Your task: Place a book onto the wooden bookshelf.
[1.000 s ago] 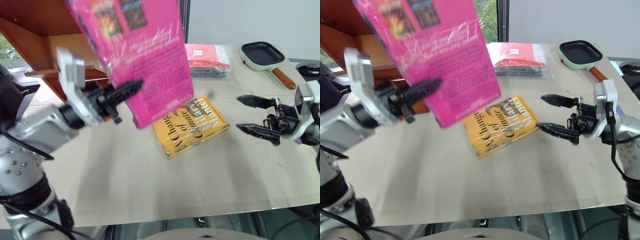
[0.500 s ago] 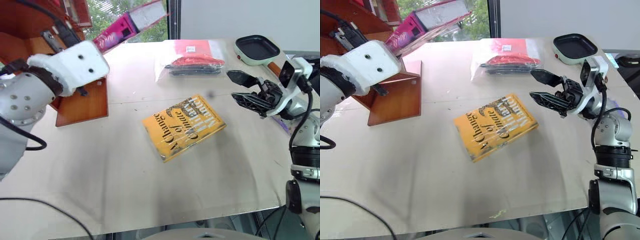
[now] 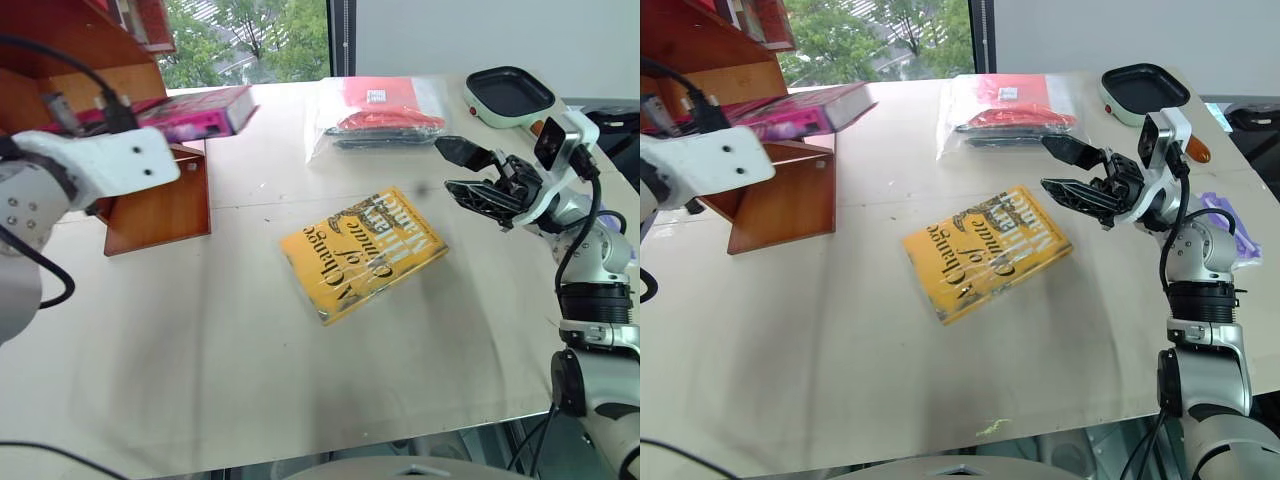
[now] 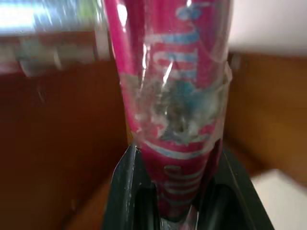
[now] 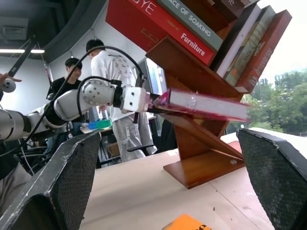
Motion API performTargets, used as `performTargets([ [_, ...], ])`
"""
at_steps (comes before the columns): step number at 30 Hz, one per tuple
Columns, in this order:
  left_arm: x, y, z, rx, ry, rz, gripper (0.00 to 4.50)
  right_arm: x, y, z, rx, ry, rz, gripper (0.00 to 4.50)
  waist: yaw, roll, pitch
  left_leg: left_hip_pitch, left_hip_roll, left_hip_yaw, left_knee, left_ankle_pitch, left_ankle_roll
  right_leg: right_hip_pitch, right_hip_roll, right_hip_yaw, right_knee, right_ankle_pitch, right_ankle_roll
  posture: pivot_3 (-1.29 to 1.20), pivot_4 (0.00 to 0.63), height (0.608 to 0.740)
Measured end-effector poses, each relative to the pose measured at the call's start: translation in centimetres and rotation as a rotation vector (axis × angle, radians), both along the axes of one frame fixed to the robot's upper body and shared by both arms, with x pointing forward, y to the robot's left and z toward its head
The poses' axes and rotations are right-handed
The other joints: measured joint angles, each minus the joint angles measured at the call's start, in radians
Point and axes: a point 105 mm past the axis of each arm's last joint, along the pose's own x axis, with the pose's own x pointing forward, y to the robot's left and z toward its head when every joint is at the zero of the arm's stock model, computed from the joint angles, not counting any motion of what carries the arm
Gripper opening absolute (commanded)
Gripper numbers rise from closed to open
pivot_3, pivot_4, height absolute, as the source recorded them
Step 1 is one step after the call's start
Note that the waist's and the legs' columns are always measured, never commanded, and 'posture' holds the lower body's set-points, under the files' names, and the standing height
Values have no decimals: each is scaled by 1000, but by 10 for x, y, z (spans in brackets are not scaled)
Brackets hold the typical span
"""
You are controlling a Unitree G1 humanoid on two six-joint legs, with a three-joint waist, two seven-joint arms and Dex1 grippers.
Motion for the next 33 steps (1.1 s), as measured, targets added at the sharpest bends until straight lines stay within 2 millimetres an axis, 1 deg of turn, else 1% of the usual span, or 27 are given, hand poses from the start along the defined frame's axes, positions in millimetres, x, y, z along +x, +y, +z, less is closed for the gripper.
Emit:
performTargets([
  [6,-5,11,4,23,32,33,313,2,4,2,15,-12,8,4500,5,0,0,0,0,0,1,0,0,0,-1,0,1,0,0,0,150,735],
  [8,-5,18,3,34,49,51,313,2,4,2,14,-17,7,4500,7,0,0,0,0,0,1,0,0,0,-1,0,1,0,0,0,150,735],
  [14,-7,26,2,63,91,57,313,3,7,8,27,-32,9,4500,0,0,0,0,0,3,0,0,0,-3,-1,4,6,0,0,0,150,735],
  [19,-6,33,2,48,105,78,313,3,7,9,37,-31,8,4500,-16,0,0,2,0,6,1,-2,4,-6,-1,7,11,0,0,0,150,735],
  [22,-5,35,3,21,96,84,313,4,6,10,48,-37,-6,4500,-18,0,0,2,0,7,1,-2,4,-6,-1,9,12,0,0,0,150,735],
  [24,-6,35,5,-10,91,91,1317,6,6,12,64,-42,-24,4500,-18,-1,-1,2,0,7,1,-2,4,-6,-1,9,12,0,0,0,150,735],
  [25,-6,36,5,-18,93,98,1695,6,6,12,70,-40,-32,4500,-18,-1,-1,2,0,8,1,-2,4,-7,-1,9,12,0,0,0,150,735],
  [26,-6,37,5,-25,91,106,2206,7,6,12,72,-36,-38,4500,-18,-1,-1,2,0,8,1,-2,4,-7,-1,10,12,0,0,0,150,735],
  [27,-7,38,6,-32,86,115,2514,7,6,12,73,-36,-41,4500,-17,-1,-1,2,0,8,1,-2,4,-7,-1,9,12,0,0,0,150,735],
  [29,-7,43,7,-47,80,137,3404,8,6,13,74,-36,-43,4500,-16,-1,-1,2,0,8,1,-2,4,-7,-1,9,12,0,0,0,150,735],
  [32,-8,47,9,-49,77,157,4445,8,6,13,73,-40,-46,4500,-15,-1,-1,2,0,9,1,-2,4,-7,-1,10,12,0,0,0,150,735],
  [33,-8,48,9,-48,77,160,4445,8,6,13,72,-40,-47,4500,-15,-1,-1,2,0,9,1,-2,4,-7,-1,10,12,0,0,0,150,735],
])
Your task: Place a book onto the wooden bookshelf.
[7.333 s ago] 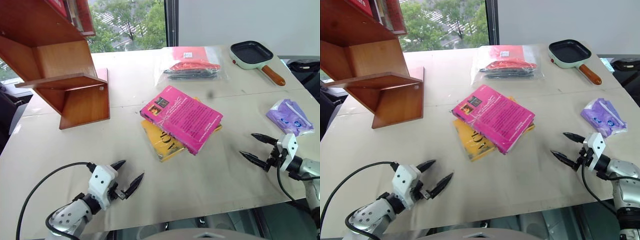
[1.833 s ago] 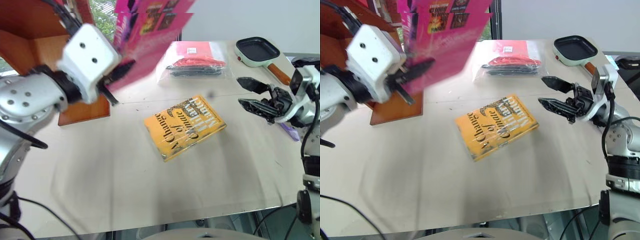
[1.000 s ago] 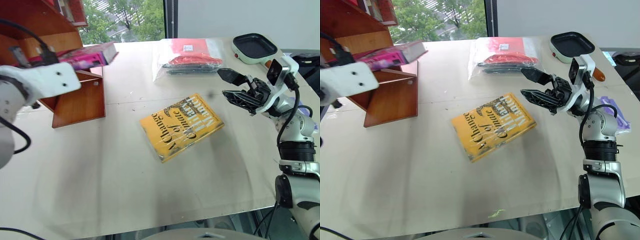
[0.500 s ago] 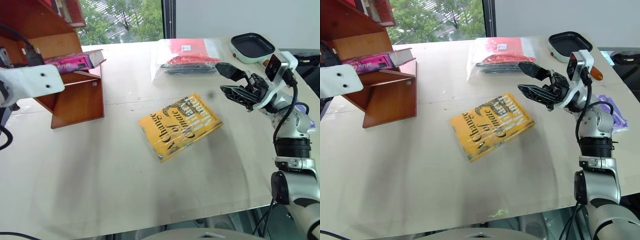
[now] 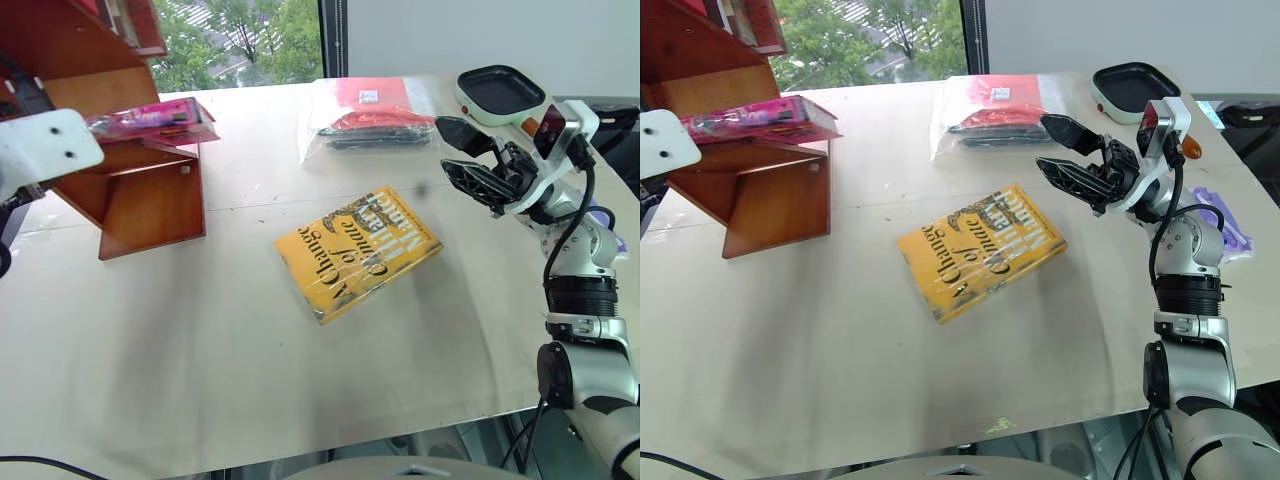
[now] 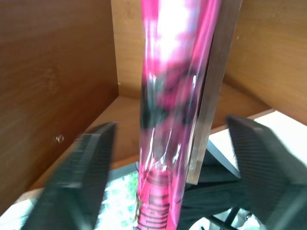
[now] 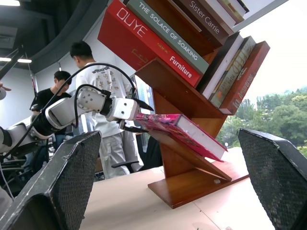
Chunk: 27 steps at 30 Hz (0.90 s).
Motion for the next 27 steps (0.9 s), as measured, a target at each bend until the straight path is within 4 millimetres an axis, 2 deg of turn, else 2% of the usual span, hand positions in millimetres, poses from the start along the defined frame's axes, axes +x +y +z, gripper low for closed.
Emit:
performTargets([
  [5,-5,5,6,11,-20,36,4445,0,0,0,0,0,0,4500,0,0,0,0,0,0,0,0,0,0,0,0,0,0,0,0,150,735],
  [13,-32,14,6,-36,-41,127,4445,1,-1,-1,0,3,1,4500,-1,0,0,0,0,1,0,0,0,0,0,0,0,0,0,0,150,735],
  [17,-40,10,2,-63,-50,131,4445,4,0,-5,-9,20,9,4500,0,-1,-1,0,0,1,1,0,0,0,0,0,0,0,0,0,150,735],
  [19,-42,7,9,-30,-119,110,4445,6,0,-7,-15,28,15,4500,0,-1,-1,0,0,0,2,0,0,0,-1,0,0,0,0,0,150,735],
  [21,-41,-6,25,-13,-266,38,4445,6,0,-8,-17,35,24,4500,5,-3,-2,0,0,-1,2,0,0,0,-4,0,1,0,0,0,150,735],
  [23,-39,-33,36,-72,-459,-117,4445,5,-2,-13,-30,42,22,4500,15,-2,-3,0,0,-2,3,0,0,1,-6,0,0,0,0,0,150,735],
  [24,-35,-53,32,-163,-547,-232,4445,4,-5,-19,-41,56,15,4500,25,-1,-6,0,-1,0,4,0,0,2,-7,0,0,0,0,0,150,735],
  [25,-31,-68,23,-216,-556,-302,4445,4,-5,-24,-48,69,13,4500,27,-2,-7,-1,-1,0,6,0,0,1,-7,0,2,0,0,0,150,735],
  [27,-18,-101,-15,-500,-540,-469,4445,2,-8,-36,-60,98,-8,4500,32,1,-11,-3,-1,0,9,-1,1,2,-8,2,1,2,2,0,150,735],
])
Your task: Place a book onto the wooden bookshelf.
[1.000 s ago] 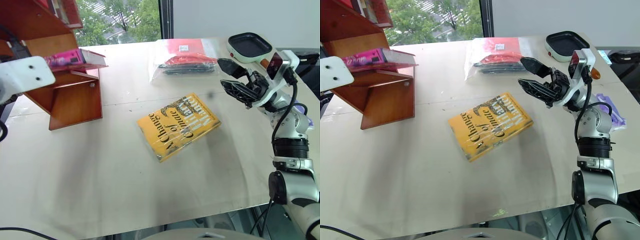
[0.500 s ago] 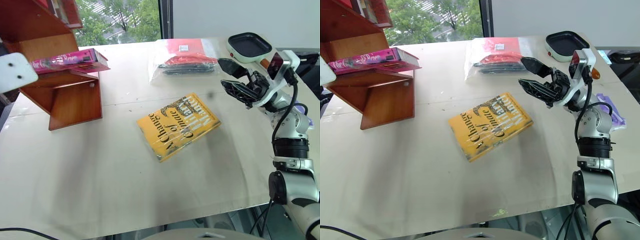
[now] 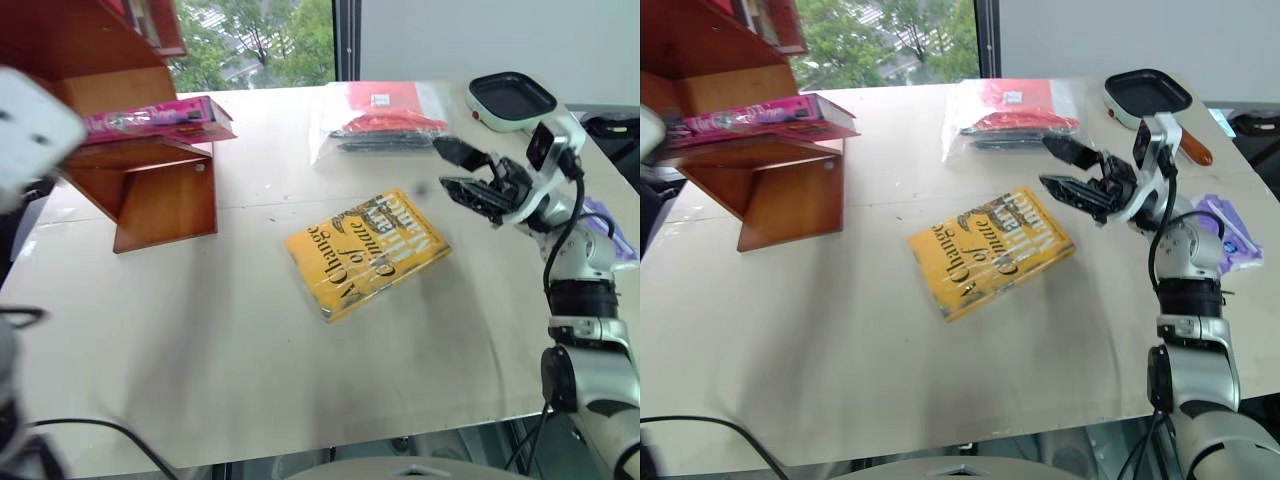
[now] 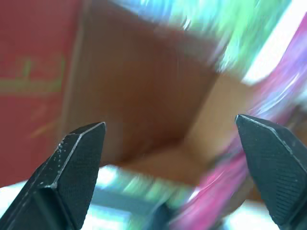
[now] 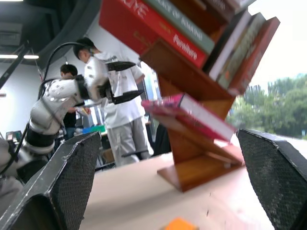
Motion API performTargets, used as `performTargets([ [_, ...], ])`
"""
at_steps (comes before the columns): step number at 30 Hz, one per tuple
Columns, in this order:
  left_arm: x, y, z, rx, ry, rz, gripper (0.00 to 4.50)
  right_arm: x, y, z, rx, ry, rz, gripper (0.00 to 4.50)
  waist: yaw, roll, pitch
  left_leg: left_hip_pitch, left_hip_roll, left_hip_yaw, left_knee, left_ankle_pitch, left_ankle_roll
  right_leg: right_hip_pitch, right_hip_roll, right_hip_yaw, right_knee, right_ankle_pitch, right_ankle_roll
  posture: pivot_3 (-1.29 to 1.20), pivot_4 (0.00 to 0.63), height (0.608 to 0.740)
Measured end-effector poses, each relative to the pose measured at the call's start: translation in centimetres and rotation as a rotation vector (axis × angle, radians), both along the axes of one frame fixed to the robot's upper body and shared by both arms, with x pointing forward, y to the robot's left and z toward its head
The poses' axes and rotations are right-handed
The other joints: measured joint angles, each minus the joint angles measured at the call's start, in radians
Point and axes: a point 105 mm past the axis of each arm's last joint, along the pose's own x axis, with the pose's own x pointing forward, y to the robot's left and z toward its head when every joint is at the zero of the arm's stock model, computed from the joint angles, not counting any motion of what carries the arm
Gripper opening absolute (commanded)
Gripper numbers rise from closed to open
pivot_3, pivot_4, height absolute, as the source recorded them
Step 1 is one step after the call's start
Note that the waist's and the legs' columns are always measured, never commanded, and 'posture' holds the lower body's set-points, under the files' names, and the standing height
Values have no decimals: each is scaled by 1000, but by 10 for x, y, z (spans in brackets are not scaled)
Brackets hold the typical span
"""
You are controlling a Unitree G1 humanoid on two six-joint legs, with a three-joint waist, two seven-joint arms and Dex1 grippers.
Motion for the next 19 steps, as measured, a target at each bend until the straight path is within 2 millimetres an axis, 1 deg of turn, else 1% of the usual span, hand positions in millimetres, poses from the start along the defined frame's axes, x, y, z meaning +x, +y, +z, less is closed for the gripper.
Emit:
performTargets([
  [1,4,-26,-34,-191,62,-165,4445,-1,-2,-10,-13,27,-25,4500,1,0,-2,-1,0,2,4,-1,0,0,0,1,1,0,0,0,150,735],
  [2,5,-44,-62,-323,143,-266,4445,-2,-5,-18,-29,52,-49,4500,0,-3,-3,-2,0,3,5,-1,1,0,-1,1,1,0,1,0,150,735],
  [3,5,-52,-77,-390,196,-308,4445,-2,-8,-24,-42,72,-68,4500,-5,-7,-2,-2,1,3,6,-1,1,-1,-1,3,0,1,2,0,150,735],
  [4,1,-59,-94,-468,257,-353,4445,-2,-14,-33,-72,89,-104,4500,-7,-9,-3,-2,1,3,6,-2,2,-1,-1,3,-1,1,2,0,150,735],
  [5,-6,-65,-109,-544,316,-394,4445,-3,-21,-44,-113,99,-150,4500,-7,-7,-5,0,1,4,6,-2,3,0,-1,4,-1,1,2,0,150,735],
  [6,-13,-70,-134,-610,425,-417,4445,-3,-32,-59,-155,127,-213,4500,-7,-6,-6,2,1,4,4,-3,5,0,-1,2,-1,2,0,0,150,735],
  [7,-18,-73,-143,-630,465,-430,4445,-4,-35,-65,-180,117,-243,4500,-6,-5,-7,4,2,4,4,-3,5,2,0,2,-1,3,-1,0,150,735],
  [8,-34,-79,-178,-704,611,-439,4445,-8,-52,-89,-279,118,-357,4500,-6,-3,-9,11,2,4,3,-3,5,8,0,2,-2,2,-2,0,150,735],
  [9,-44,-75,-204,-731,707,-392,4445,-12,-65,-107,-350,134,-440,4500,-4,-3,-9,20,2,5,0,-4,5,17,1,1,-4,-1,-5,0,150,735],
  [11,-50,-64,-225,-765,769,-322,4445,-17,-80,-129,-426,154,-528,4500,-1,-3,-9,20,2,5,0,-3,6,18,5,-1,-4,-1,-5,0,150,735],
  [13,-51,-55,-234,-785,747,-289,4445,-28,-97,-156,-509,182,-652,4500,-1,-3,-9,22,2,5,3,-3,6,20,7,-1,-3,-2,-4,0,150,735],
  [14,-52,-51,-237,-788,739,-277,4445,-32,-103,-165,-533,199,-689,4500,-3,-3,-9,26,3,6,3,-3,6,24,7,0,-3,-3,-2,0,150,735],
  [16,-51,-46,-240,-789,716,-275,4445,-40,-112,-172,-560,183,-743,4500,-8,-2,-9,36,3,9,3,-4,6,32,7,2,-4,-4,0,0,150,735],
  [19,-43,-42,-242,-768,691,-286,4445,-42,-115,-175,-574,175,-784,4500,-9,-5,-10,38,3,9,3,-4,7,34,7,2,-4,-5,2,0,150,735],
])
